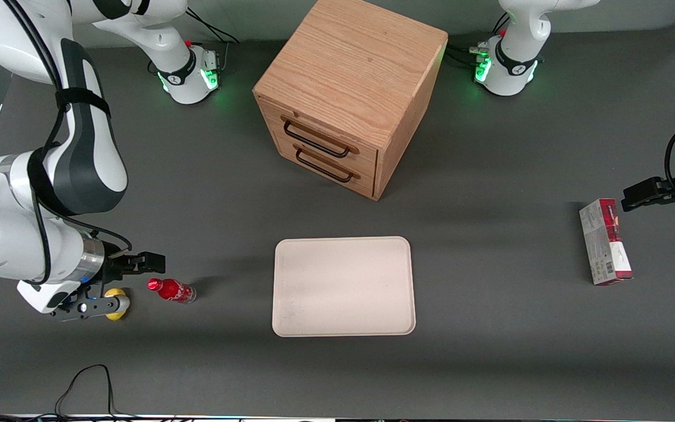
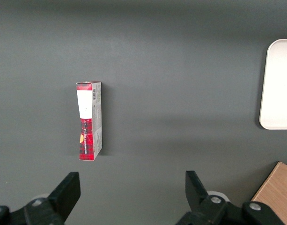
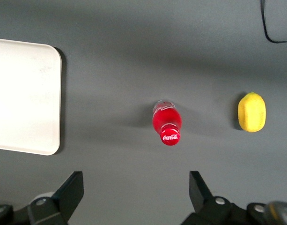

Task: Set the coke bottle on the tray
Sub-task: 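Close the right gripper around the bottle's cap end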

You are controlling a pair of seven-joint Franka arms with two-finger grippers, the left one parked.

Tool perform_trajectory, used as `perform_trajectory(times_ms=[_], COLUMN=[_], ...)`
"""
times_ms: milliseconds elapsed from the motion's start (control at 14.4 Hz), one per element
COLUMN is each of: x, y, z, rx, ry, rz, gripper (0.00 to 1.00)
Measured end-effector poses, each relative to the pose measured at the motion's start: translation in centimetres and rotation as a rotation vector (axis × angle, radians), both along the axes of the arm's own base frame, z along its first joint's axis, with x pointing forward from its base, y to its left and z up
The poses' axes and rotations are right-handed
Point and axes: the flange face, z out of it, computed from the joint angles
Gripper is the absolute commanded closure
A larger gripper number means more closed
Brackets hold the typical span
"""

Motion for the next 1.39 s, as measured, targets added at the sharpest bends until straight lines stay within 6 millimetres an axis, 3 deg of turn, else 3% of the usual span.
perform_trajectory(times_ms=[278,835,1392], x=[0.2,1.6,1.3], y=[-0.3,-1.4,-1.7], z=[-1.2,-9.4,-11.6], rx=[-0.003,-0.014,-0.014], ry=[0.019,0.076,0.094], rz=[-0.004,0.032,0.059], gripper=[0.00,0.00,0.00])
